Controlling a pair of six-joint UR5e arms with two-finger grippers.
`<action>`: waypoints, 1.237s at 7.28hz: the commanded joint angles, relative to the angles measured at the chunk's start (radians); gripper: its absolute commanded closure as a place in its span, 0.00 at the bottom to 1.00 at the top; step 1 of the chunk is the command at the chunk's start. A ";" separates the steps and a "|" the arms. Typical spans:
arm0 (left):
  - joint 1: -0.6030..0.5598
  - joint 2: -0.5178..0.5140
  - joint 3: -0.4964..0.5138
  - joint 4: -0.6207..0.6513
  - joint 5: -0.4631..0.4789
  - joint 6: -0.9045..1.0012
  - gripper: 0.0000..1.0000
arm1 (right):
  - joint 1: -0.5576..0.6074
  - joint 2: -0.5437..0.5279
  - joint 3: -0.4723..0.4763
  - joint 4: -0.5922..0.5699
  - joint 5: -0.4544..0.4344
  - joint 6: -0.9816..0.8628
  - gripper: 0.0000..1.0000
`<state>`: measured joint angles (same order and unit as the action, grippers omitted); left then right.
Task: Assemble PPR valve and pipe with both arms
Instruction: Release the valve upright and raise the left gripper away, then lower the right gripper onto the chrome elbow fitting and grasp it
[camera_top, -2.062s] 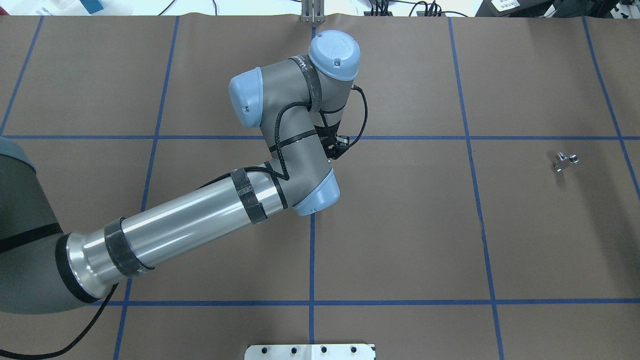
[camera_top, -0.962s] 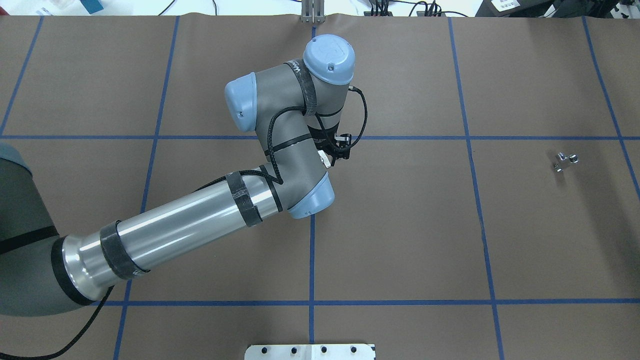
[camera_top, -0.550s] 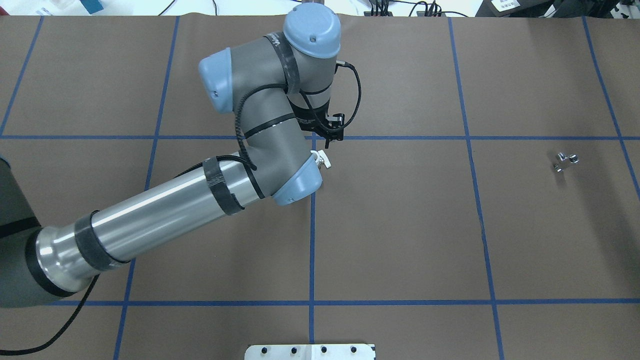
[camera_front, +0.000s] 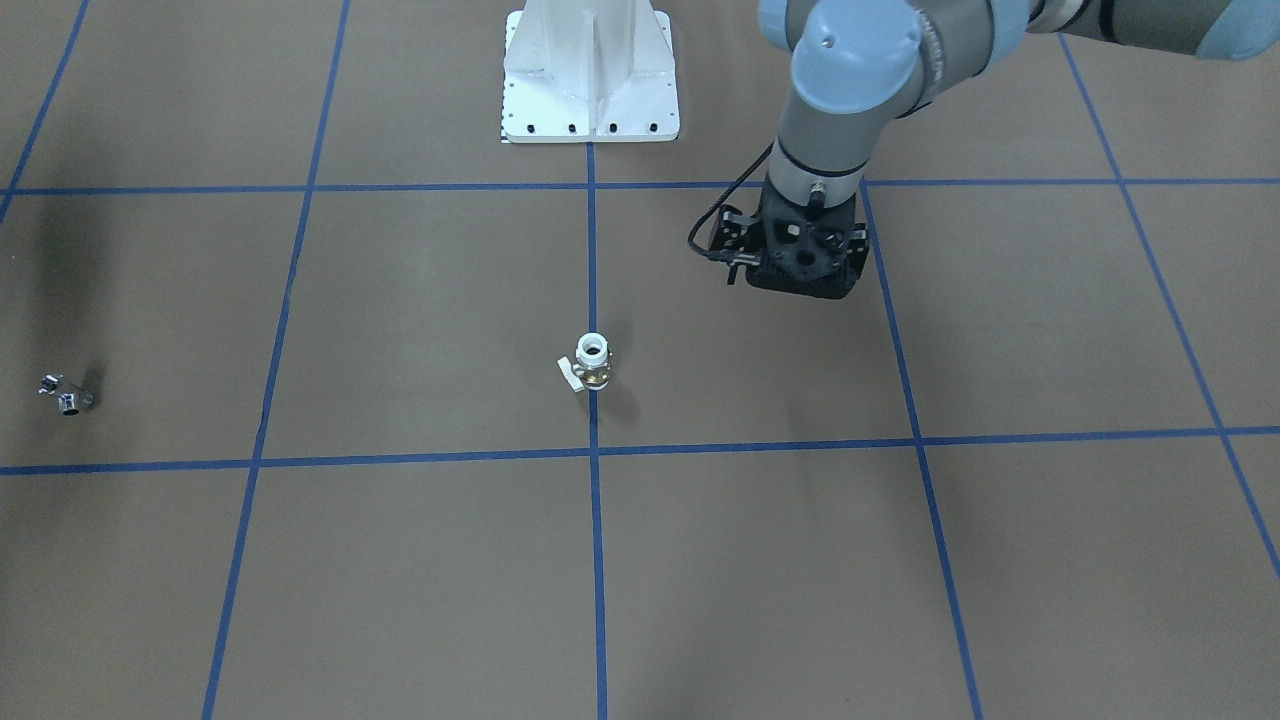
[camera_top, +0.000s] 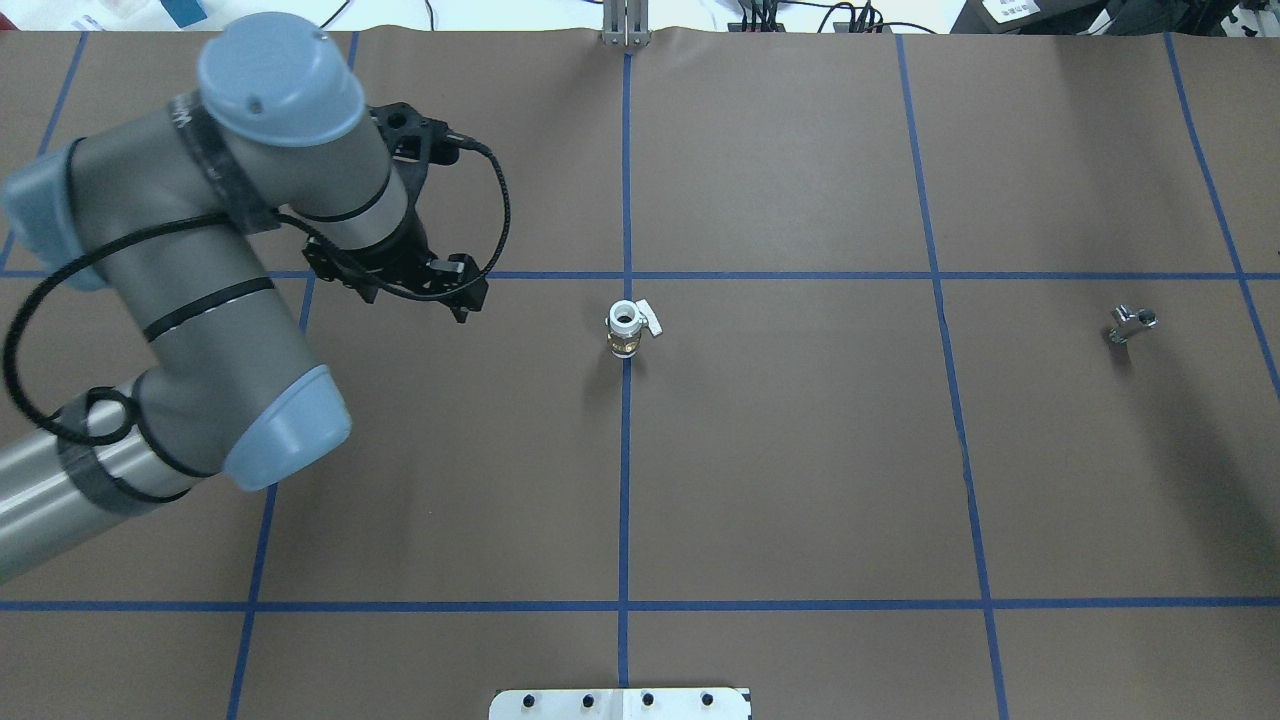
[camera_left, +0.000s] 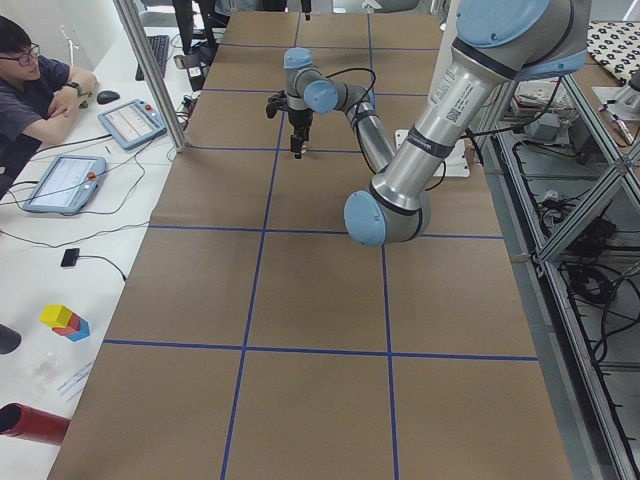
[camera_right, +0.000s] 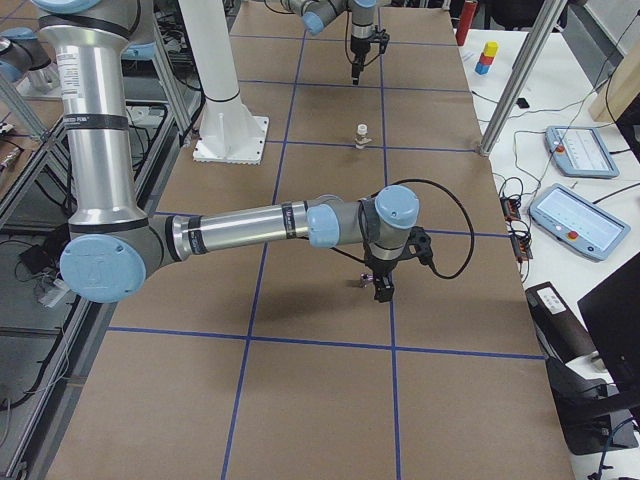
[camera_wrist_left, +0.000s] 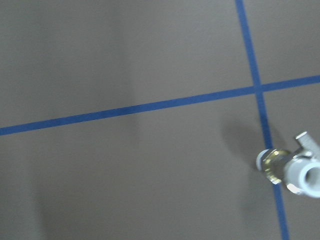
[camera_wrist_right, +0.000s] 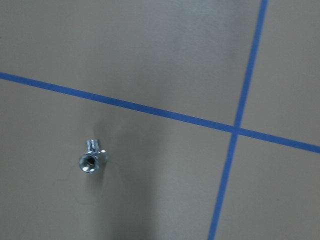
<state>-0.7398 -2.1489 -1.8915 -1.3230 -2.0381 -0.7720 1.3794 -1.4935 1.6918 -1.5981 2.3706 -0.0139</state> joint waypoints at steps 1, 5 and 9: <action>-0.027 0.134 -0.104 -0.001 -0.005 0.059 0.00 | -0.106 0.007 -0.017 0.097 -0.010 0.069 0.01; -0.027 0.152 -0.113 -0.001 -0.002 0.063 0.00 | -0.209 0.001 -0.139 0.270 -0.036 0.084 0.01; -0.023 0.150 -0.109 -0.001 -0.002 0.062 0.00 | -0.253 0.022 -0.168 0.270 -0.039 0.083 0.09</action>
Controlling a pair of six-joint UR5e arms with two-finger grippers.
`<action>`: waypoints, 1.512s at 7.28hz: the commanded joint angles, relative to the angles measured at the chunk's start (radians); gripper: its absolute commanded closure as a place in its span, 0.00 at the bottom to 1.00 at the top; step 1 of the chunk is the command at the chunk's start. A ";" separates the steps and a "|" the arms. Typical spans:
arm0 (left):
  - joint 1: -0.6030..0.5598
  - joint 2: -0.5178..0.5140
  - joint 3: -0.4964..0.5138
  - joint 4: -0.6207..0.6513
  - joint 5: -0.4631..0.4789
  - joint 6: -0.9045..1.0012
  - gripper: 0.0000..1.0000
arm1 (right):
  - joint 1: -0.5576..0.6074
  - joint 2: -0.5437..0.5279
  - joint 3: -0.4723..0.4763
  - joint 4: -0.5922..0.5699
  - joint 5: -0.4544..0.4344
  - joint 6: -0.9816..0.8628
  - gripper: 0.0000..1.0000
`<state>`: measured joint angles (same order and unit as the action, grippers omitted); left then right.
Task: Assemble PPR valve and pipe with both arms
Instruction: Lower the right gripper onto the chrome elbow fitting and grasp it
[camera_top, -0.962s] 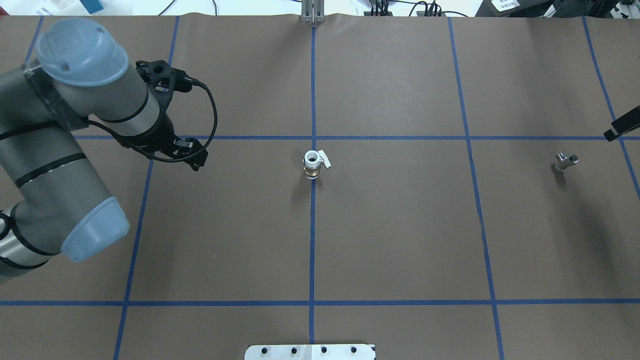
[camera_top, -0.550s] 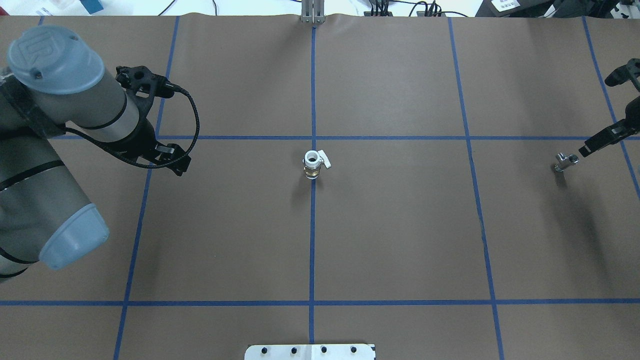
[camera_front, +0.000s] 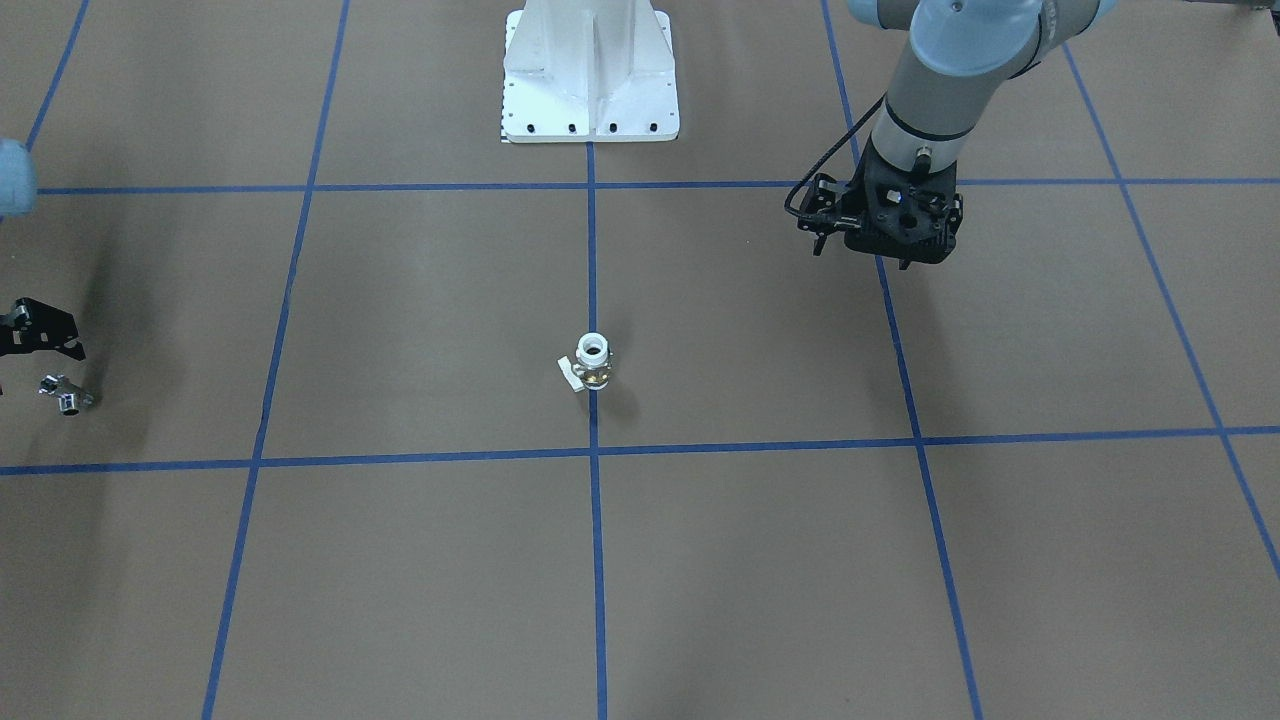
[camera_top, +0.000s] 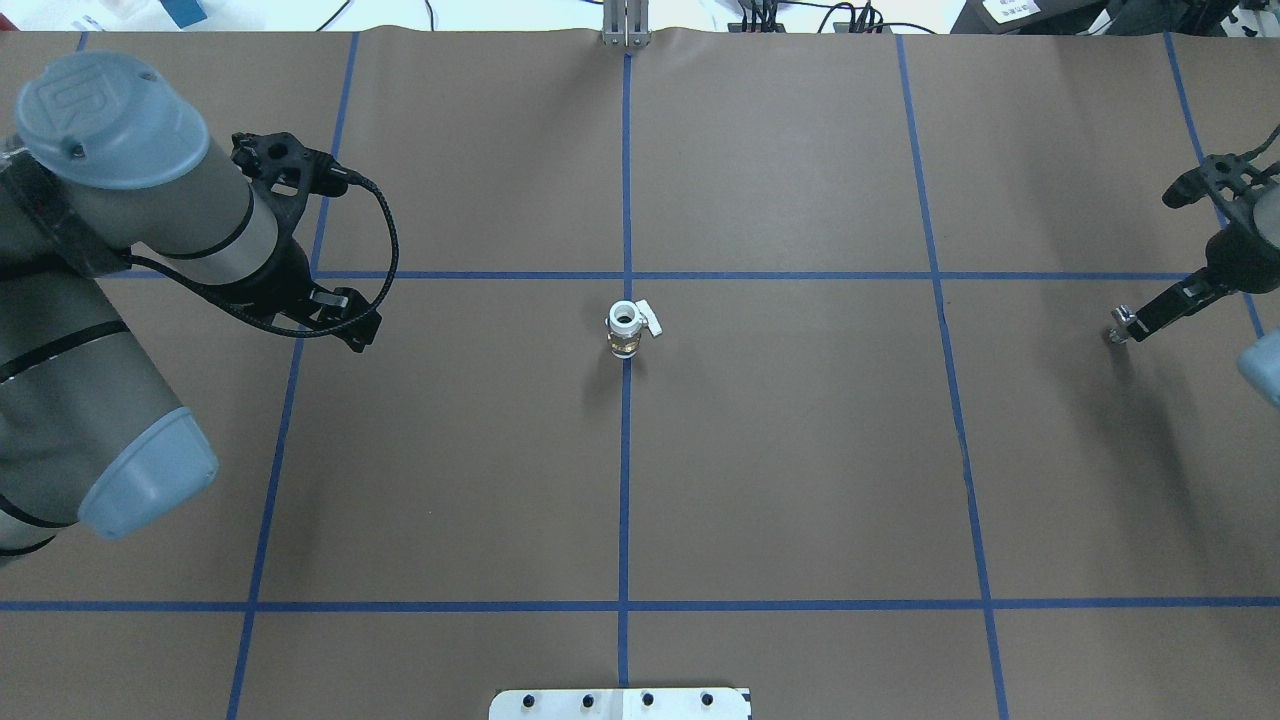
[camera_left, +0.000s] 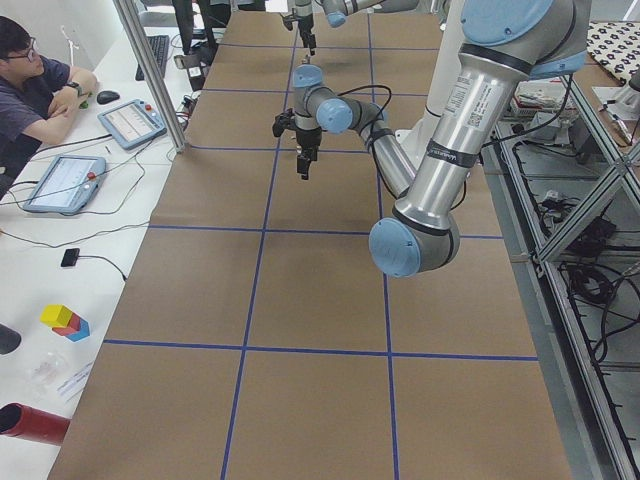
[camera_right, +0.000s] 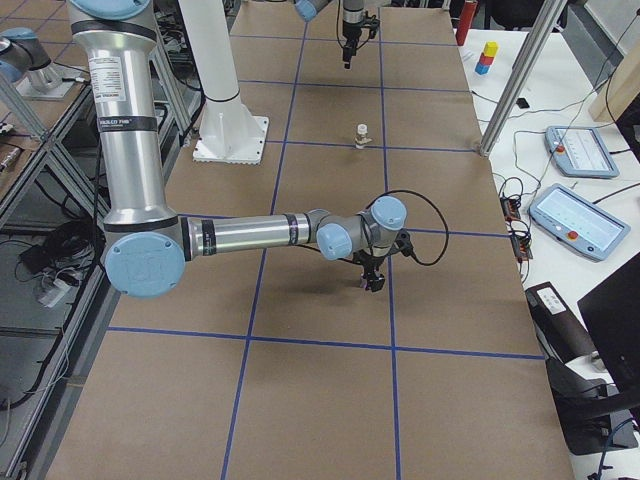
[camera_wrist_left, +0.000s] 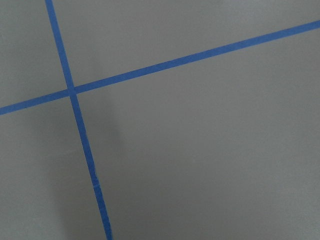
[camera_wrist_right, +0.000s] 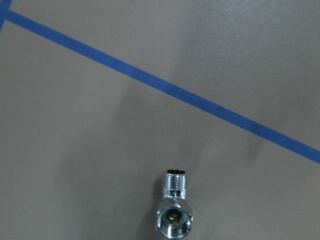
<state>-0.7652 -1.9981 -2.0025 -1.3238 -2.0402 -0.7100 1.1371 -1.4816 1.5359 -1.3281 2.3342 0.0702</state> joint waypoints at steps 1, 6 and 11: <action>0.004 -0.001 0.004 0.000 0.000 0.000 0.00 | -0.011 0.015 -0.022 0.000 -0.009 -0.003 0.16; 0.006 -0.001 0.005 0.000 0.000 0.000 0.00 | -0.016 0.037 -0.051 0.000 -0.024 -0.009 0.35; 0.007 -0.001 0.010 0.000 0.000 0.000 0.00 | -0.017 0.038 -0.057 0.001 -0.026 -0.003 0.47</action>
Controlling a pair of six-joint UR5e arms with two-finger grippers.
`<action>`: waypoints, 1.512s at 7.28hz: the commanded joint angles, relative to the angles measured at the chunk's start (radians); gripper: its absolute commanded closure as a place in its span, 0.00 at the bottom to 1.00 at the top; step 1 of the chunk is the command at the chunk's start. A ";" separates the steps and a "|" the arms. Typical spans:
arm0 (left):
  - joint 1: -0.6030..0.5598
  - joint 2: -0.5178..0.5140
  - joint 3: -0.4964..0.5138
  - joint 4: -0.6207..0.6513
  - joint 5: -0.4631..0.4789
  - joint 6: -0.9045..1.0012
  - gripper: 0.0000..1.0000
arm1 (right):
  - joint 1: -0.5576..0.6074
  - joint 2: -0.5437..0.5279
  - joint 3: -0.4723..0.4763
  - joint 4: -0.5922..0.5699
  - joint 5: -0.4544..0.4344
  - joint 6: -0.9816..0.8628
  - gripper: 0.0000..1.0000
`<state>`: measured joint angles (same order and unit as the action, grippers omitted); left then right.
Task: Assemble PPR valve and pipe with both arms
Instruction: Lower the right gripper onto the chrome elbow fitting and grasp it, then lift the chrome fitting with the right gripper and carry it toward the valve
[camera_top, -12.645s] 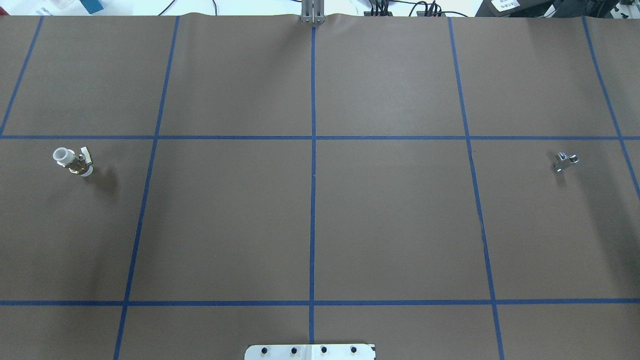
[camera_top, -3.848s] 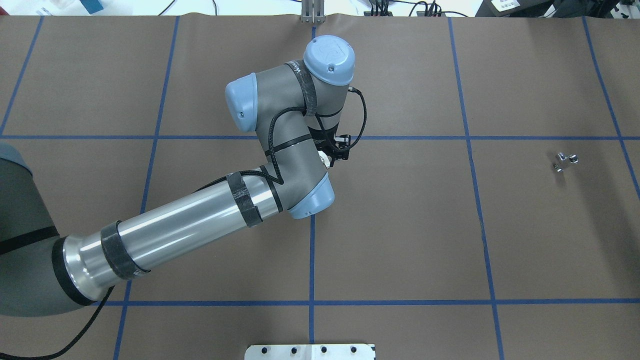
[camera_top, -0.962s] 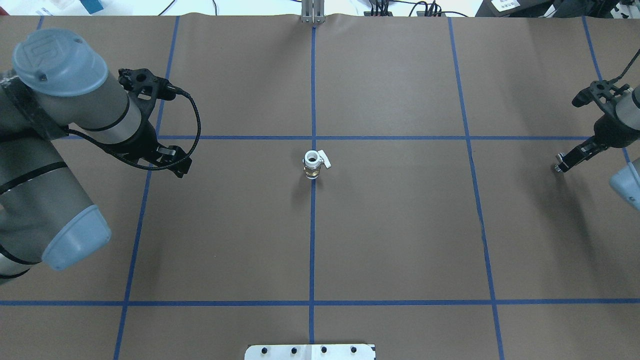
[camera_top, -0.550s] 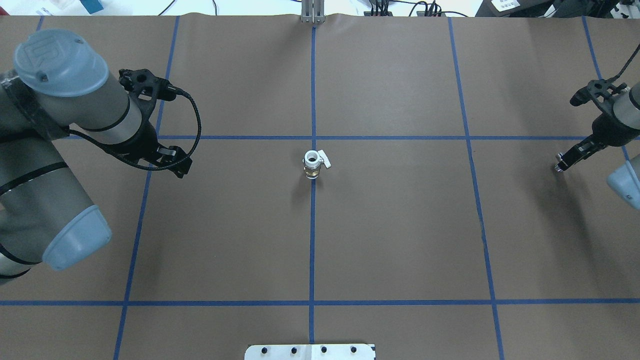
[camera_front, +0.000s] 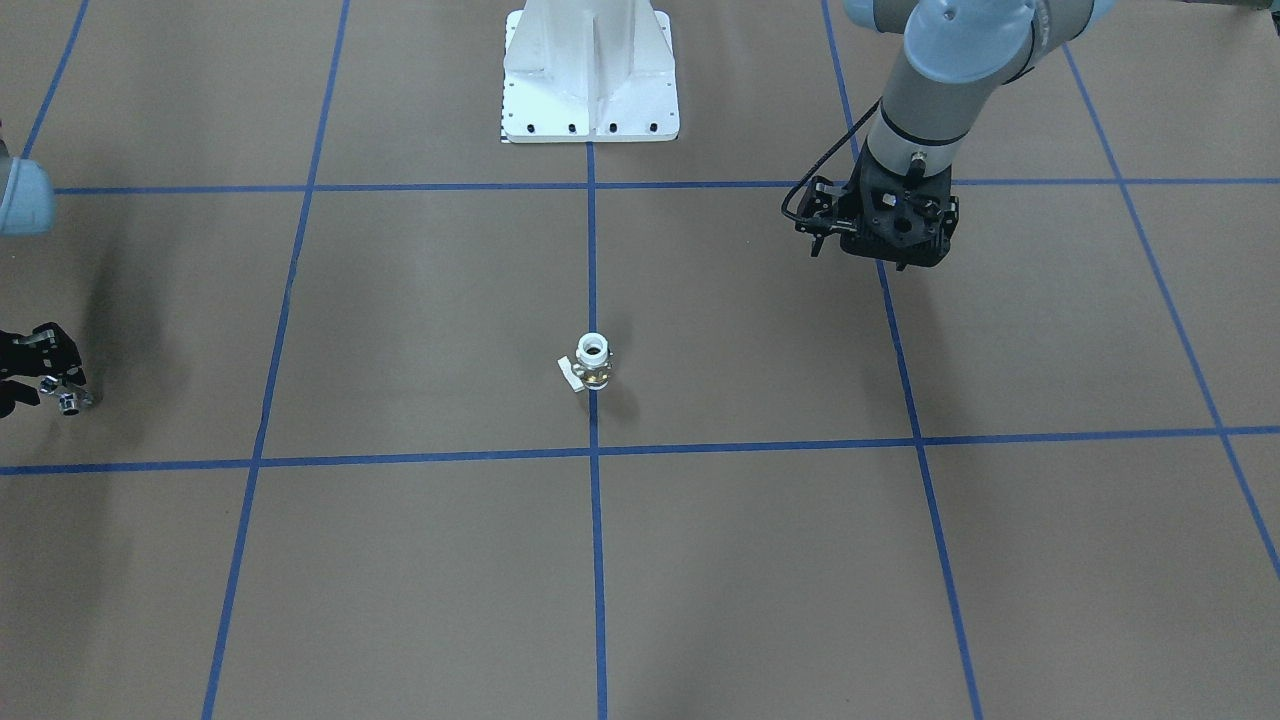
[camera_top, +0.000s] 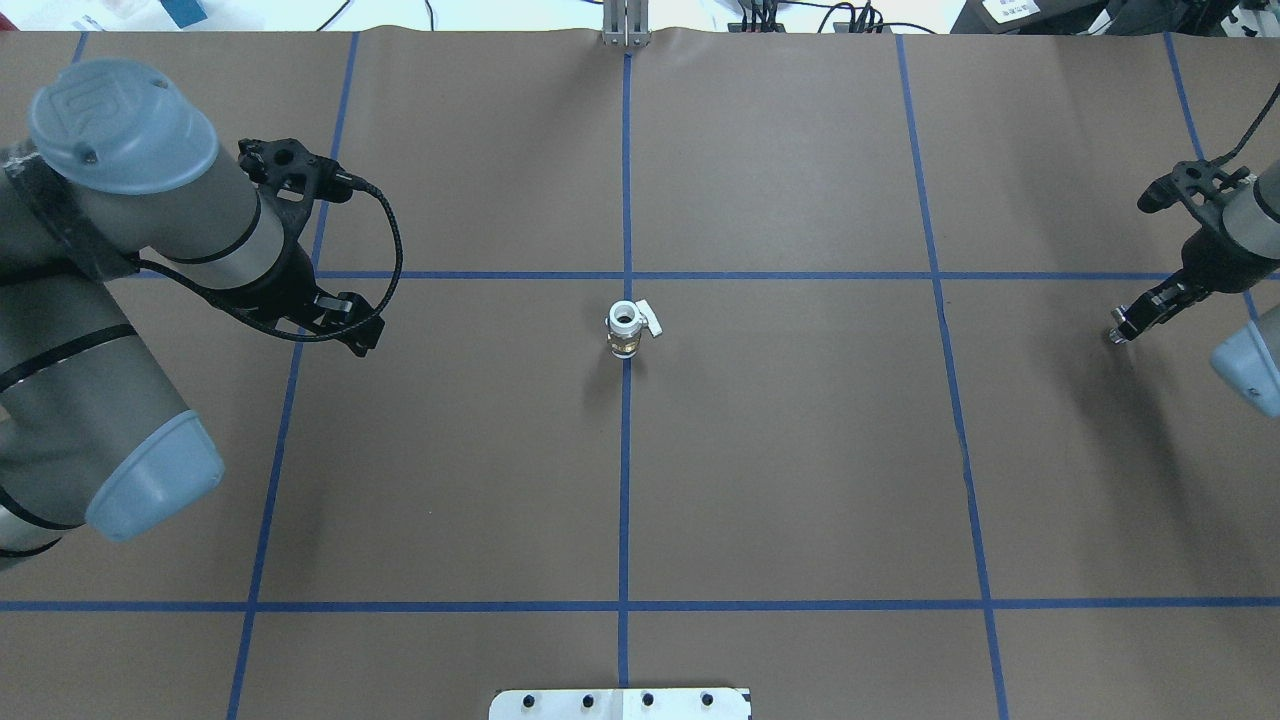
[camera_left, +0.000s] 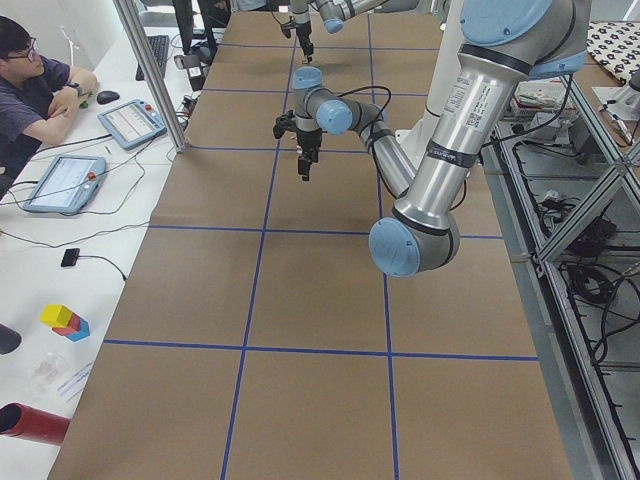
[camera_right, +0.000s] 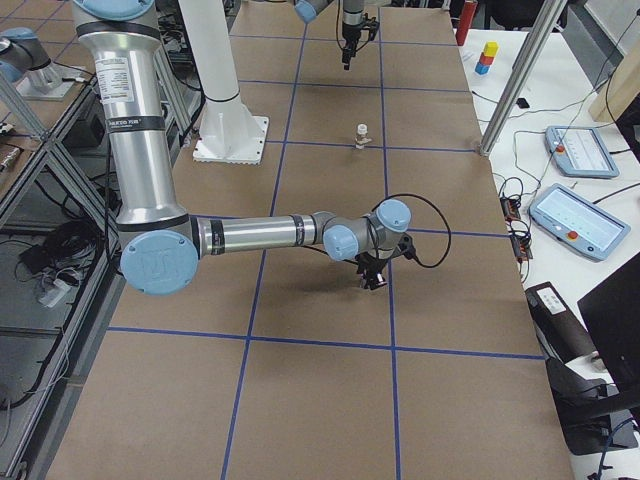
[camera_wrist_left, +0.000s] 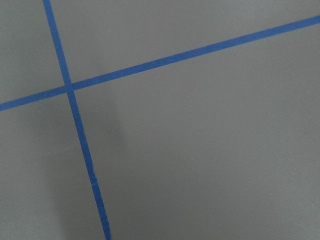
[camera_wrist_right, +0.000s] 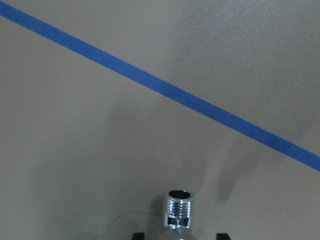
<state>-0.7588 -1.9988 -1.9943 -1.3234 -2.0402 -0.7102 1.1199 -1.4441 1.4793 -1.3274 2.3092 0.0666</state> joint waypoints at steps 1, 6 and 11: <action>0.001 0.000 0.002 0.001 0.000 0.000 0.00 | 0.000 0.001 -0.001 0.001 -0.001 0.001 0.49; 0.000 -0.002 0.002 0.001 0.000 0.000 0.00 | 0.029 0.023 0.027 -0.013 0.006 0.005 1.00; -0.133 0.124 -0.018 -0.013 -0.024 0.223 0.00 | 0.065 0.341 0.246 -0.512 0.021 0.284 1.00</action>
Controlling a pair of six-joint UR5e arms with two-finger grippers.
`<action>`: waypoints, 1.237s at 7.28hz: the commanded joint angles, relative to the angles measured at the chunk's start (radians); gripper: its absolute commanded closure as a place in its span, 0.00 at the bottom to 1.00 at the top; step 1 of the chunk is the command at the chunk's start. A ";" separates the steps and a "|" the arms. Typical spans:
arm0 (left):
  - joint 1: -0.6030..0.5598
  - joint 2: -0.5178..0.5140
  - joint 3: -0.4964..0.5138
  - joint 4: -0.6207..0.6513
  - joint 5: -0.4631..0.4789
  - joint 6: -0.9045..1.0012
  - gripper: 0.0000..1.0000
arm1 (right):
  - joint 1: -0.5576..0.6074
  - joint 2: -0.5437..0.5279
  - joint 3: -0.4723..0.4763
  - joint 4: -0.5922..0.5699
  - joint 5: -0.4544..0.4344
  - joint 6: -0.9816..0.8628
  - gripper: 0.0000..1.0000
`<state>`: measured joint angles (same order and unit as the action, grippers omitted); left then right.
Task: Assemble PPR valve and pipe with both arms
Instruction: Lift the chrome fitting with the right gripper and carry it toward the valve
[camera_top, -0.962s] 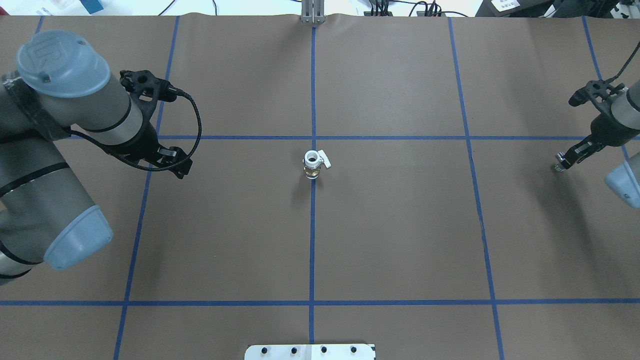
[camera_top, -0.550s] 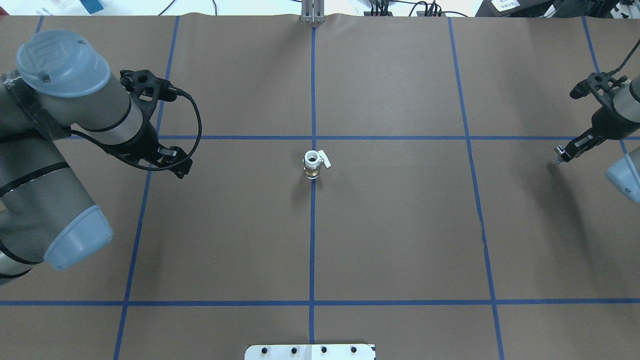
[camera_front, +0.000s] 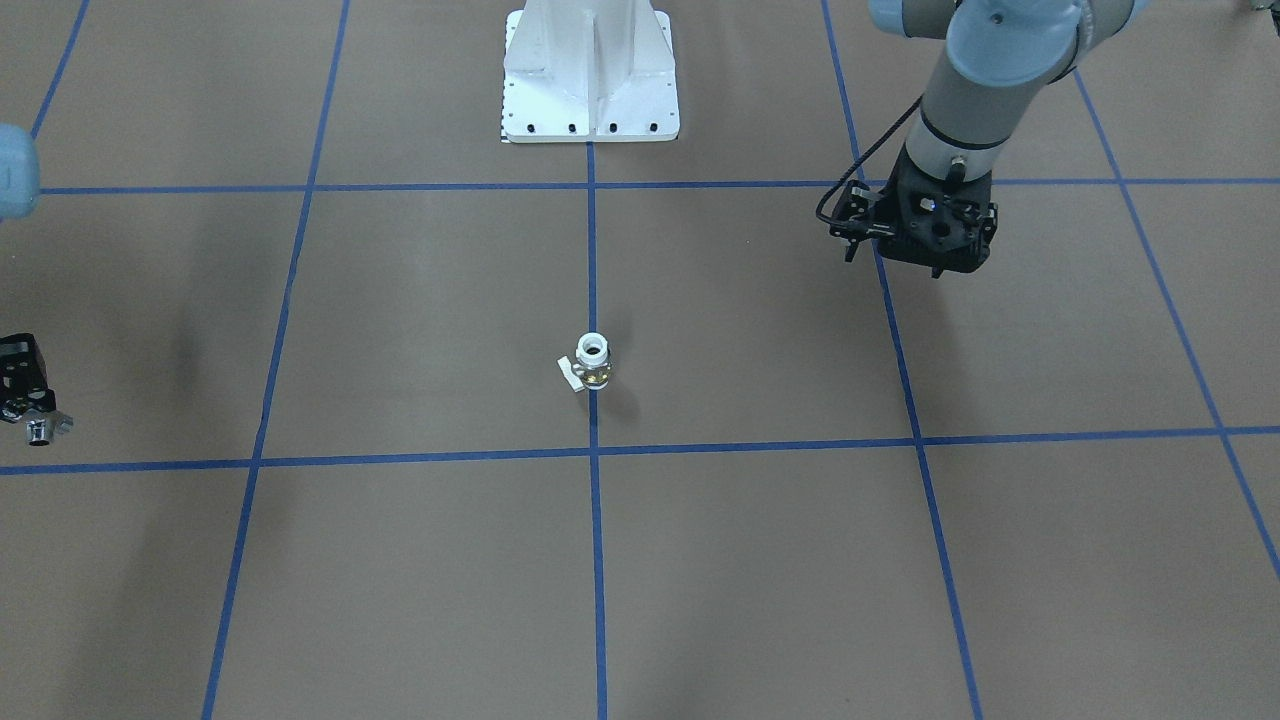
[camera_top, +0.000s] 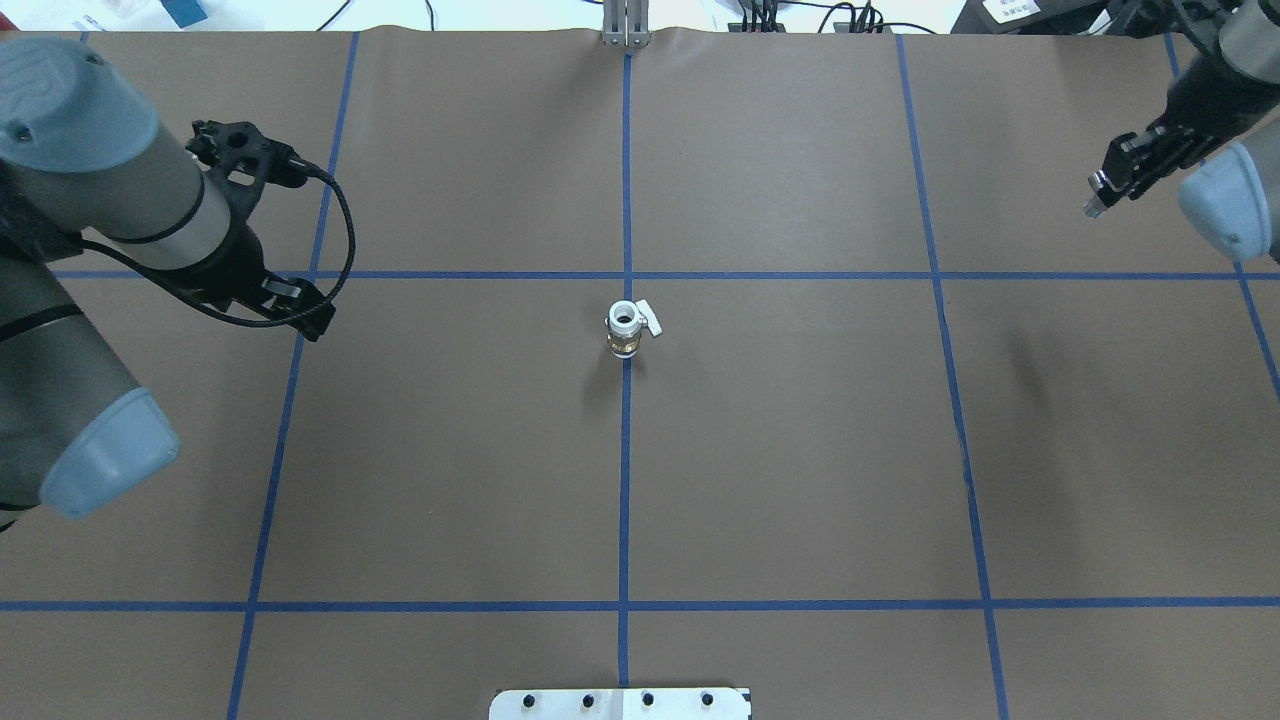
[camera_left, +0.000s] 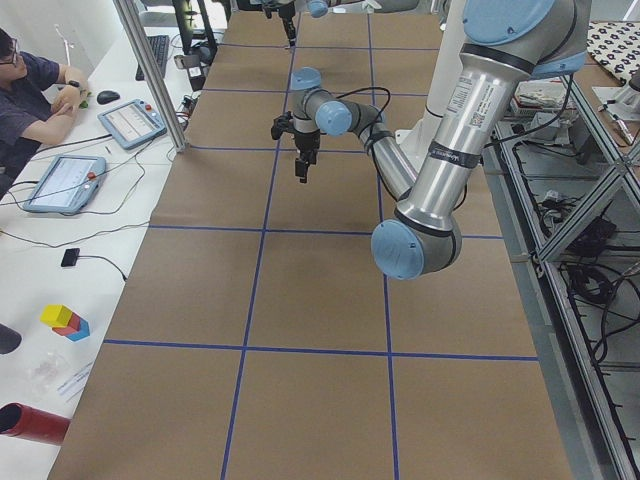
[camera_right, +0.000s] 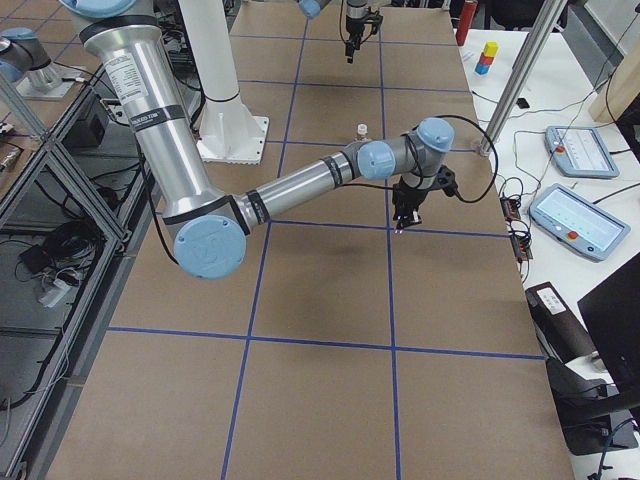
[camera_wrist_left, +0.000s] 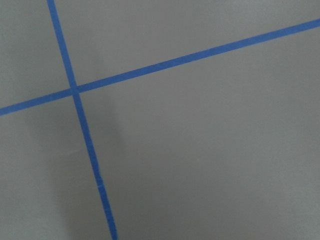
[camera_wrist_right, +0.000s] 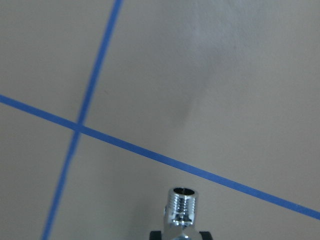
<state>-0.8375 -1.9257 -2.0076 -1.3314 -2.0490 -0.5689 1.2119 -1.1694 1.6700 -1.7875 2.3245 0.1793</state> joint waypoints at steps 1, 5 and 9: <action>-0.118 0.097 0.000 -0.015 -0.058 0.174 0.00 | -0.084 0.127 0.075 -0.052 0.004 0.327 1.00; -0.320 0.312 0.152 -0.315 -0.164 0.288 0.00 | -0.306 0.328 0.070 -0.052 -0.140 0.607 1.00; -0.333 0.320 0.213 -0.344 -0.168 0.294 0.00 | -0.437 0.408 0.062 -0.052 -0.218 0.744 1.00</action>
<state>-1.1689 -1.6076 -1.8020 -1.6727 -2.2163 -0.2761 0.8099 -0.7839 1.7352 -1.8392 2.1209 0.8816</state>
